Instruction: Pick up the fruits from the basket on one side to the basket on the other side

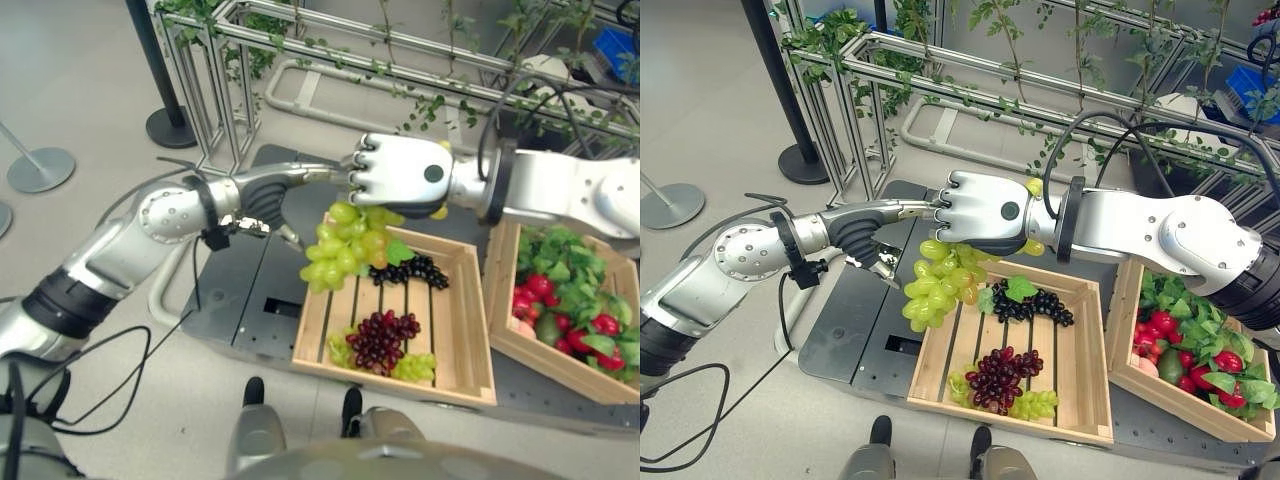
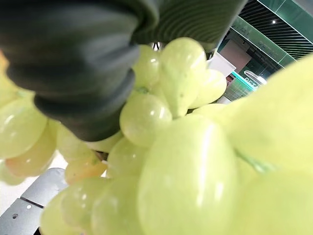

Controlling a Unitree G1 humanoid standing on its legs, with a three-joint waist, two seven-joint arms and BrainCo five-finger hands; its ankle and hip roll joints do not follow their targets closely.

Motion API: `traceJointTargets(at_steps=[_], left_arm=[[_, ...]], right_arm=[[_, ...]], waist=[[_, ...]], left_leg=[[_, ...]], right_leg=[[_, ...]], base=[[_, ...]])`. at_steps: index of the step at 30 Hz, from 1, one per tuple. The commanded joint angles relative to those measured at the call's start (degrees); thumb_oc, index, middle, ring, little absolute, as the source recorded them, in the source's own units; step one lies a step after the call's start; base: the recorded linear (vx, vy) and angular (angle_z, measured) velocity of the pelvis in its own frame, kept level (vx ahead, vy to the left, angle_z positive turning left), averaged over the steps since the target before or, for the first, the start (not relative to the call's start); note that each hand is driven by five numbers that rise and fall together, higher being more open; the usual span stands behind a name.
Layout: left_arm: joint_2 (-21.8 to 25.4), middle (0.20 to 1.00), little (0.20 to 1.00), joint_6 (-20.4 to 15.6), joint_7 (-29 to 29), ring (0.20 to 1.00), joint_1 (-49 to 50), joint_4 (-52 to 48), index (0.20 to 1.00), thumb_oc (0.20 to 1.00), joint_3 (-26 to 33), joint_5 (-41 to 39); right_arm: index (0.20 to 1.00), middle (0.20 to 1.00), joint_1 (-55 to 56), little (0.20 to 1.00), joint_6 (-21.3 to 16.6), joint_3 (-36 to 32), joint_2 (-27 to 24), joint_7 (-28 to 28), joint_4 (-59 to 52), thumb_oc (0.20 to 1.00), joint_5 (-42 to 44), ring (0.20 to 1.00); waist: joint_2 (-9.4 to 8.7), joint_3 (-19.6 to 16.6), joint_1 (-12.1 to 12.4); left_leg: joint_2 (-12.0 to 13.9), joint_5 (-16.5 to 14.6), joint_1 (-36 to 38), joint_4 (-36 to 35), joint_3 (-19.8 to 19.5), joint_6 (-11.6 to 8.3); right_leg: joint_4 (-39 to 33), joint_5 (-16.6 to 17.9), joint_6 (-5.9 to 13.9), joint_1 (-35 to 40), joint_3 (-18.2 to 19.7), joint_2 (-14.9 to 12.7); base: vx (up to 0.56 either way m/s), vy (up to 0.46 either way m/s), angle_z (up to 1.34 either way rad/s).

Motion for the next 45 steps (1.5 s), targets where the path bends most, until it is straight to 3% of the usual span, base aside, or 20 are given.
traceJointTargets(at_steps=[1,3,8,12,18,21,28,45], left_arm=[[-4.79,1.0,1.0,1.79,2.14,1.0,-2.55,-0.56,1.0,1.0,0.12,-16.93],[-5.82,1.0,1.0,1.88,4.77,1.0,-6.73,-0.5,1.0,1.0,-4.59,-25.97],[-6.99,1.0,1.0,0.75,8.71,1.0,-14.43,1.55,1.0,1.0,-12.64,-36.61],[-6.87,1.0,1.0,-0.03,12.31,1.0,-20.29,3.51,1.0,1.0,-19.03,-40.74],[-6.4,1.0,1.0,-0.91,14.03,1.0,-23.01,3.95,1.0,1.0,-22.14,-43.32],[-5.86,1.0,1.0,-1.03,14.03,1.0,-24.16,2.73,1.0,1.0,-24.97,-48.67],[-3.82,1.0,1.0,-1.36,13.24,1.0,-26.88,0.53,1.0,1.0,-28.97,-51.08],[-2.0,1.0,1.0,-2.09,11.46,1.0,-26.97,-3.0,1.0,1.0,-32.13,-51.14]], right_arm=[[0.2,0.2,-6.83,0.2,2.78,0.97,0.49,-1.19,0.24,0.2,1.86,0.2],[0.2,0.2,-8.66,0.2,3.77,3.17,0.92,-2.45,0.6,0.2,0.15,0.2],[0.2,0.2,-9.66,0.2,5.11,5.16,1.09,-5.31,1.79,0.2,-1.1,0.2],[0.2,0.2,-10.63,0.2,6.73,6.77,0.4,-8.03,2.16,0.2,-1.69,0.2],[0.2,0.2,-11.09,0.2,7.66,7.82,0.01,-9.25,2.43,0.2,-2.32,0.2],[0.2,0.2,-12.73,0.2,8.34,9.86,-0.54,-10.39,2.29,0.2,-3.07,0.2],[0.2,0.2,-14.88,0.2,9.06,12.77,-1.96,-11.54,2.89,0.2,-3.34,0.2],[0.2,0.2,-21.91,0.2,10.61,15.64,-2.18,-14.39,2.36,0.2,-6.21,0.2]], waist=[[-0.91,-2.5,-0.05],[-0.71,-2.39,-0.35],[-0.23,-2.03,-0.73],[0.32,-1.84,-1.22],[0.61,-1.64,-1.34],[0.66,-1.52,-1.46],[0.92,-1.29,-1.66],[0.91,-1.02,-1.68]], left_leg=[[-0.27,-5.45,-2.02,4.72,-0.09,2.08],[-0.33,-5.24,-2.21,4.9,-0.21,2.03],[-0.49,-5.04,-2.48,5.21,-0.33,1.95],[-0.6,-4.94,-2.4,5.15,-0.41,1.85],[-0.61,-4.96,-2.38,5.31,-0.34,1.78],[-0.6,-4.99,-2.44,5.53,-0.2,1.74],[-0.48,-4.87,-2.55,5.6,0.06,1.62],[-0.33,-4.94,-2.59,5.66,0.17,1.51]], right_leg=[[3.07,-0.96,3.84,-1.35,1.37,-2.27],[3.09,-0.8,3.86,-1.44,1.29,-2.35],[3.28,-0.66,4.04,-1.67,1.16,-2.43],[3.39,-0.57,4.3,-1.66,1.14,-2.57],[3.39,-0.55,4.48,-1.73,1.28,-2.67],[3.37,-0.48,4.58,-1.81,1.31,-2.72],[3.31,-0.34,4.81,-1.93,1.43,-2.81],[3.46,-0.45,4.95,-2.06,1.61,-2.87]], base=[[-0.01,-0.001,0.09],[0.0,0.0,0.07],[0.0,0.0,0.0],[0.0,0.0,0.0],[0.0,0.0,0.01],[0.0,0.0,0.0],[0.0,0.001,-0.01],[0.0,0.0,0.0]])
